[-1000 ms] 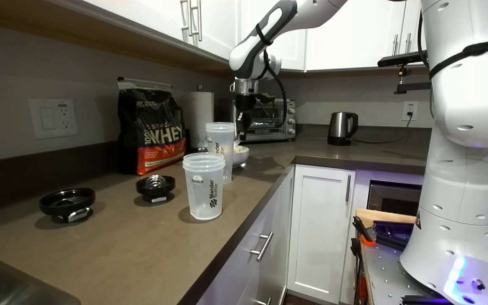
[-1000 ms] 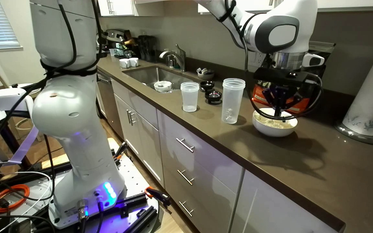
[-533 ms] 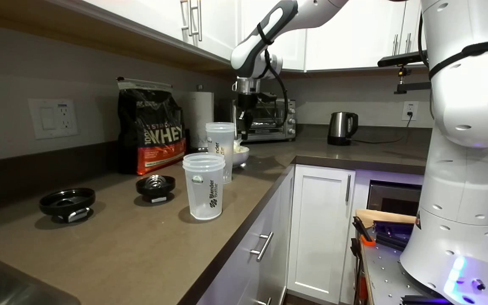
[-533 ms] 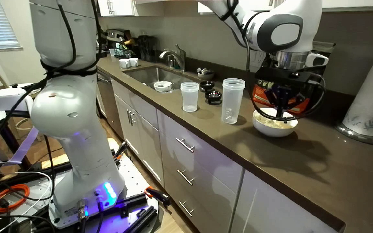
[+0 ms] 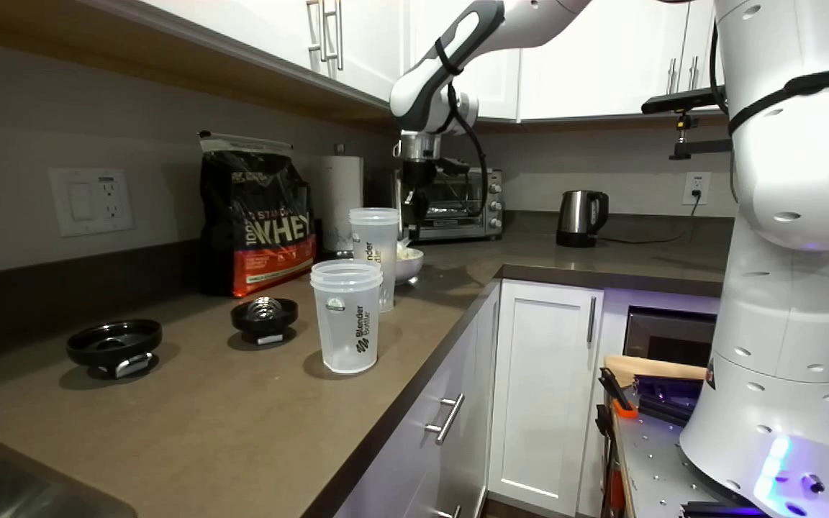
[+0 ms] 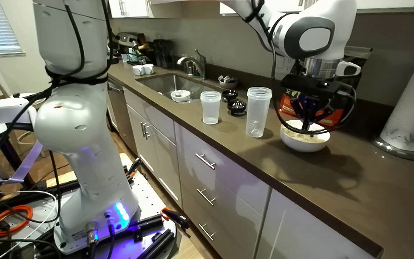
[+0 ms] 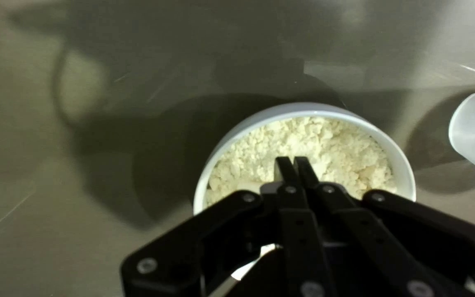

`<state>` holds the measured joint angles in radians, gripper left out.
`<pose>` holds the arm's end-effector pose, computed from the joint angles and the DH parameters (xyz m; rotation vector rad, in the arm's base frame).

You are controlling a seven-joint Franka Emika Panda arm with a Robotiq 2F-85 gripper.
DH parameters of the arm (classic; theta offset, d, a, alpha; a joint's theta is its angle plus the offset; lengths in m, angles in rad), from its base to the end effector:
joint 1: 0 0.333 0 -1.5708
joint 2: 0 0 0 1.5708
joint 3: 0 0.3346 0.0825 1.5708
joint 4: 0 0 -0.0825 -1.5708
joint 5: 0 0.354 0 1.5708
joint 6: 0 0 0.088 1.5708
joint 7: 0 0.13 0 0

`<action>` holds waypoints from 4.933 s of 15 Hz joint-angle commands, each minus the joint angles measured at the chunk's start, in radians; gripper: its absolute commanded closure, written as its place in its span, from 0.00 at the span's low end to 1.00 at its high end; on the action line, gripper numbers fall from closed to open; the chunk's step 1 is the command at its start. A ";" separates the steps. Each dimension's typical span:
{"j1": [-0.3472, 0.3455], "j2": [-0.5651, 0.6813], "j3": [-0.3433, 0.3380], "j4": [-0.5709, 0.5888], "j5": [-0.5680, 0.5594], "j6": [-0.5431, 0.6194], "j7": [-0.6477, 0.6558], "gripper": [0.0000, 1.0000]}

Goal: Scoop some powder from the bowl into the bigger cup

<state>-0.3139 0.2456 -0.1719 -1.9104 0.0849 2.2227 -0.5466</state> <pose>0.5336 -0.2709 0.3889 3.1284 0.0285 0.1182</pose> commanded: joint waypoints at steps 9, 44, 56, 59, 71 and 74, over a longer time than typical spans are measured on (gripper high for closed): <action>-0.023 0.018 0.017 0.036 0.093 -0.055 -0.025 0.99; -0.042 -0.093 -0.009 0.042 0.219 -0.221 -0.020 0.99; -0.011 -0.246 -0.046 -0.002 0.222 -0.322 -0.016 0.99; 0.005 -0.277 -0.053 -0.009 0.219 -0.329 -0.011 0.99; 0.071 -0.367 -0.067 -0.019 0.202 -0.343 0.004 0.99; 0.083 -0.395 -0.066 -0.044 0.197 -0.335 0.007 0.99</action>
<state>-0.2509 -0.0988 -0.2286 -1.9100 0.2820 1.8896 -0.5463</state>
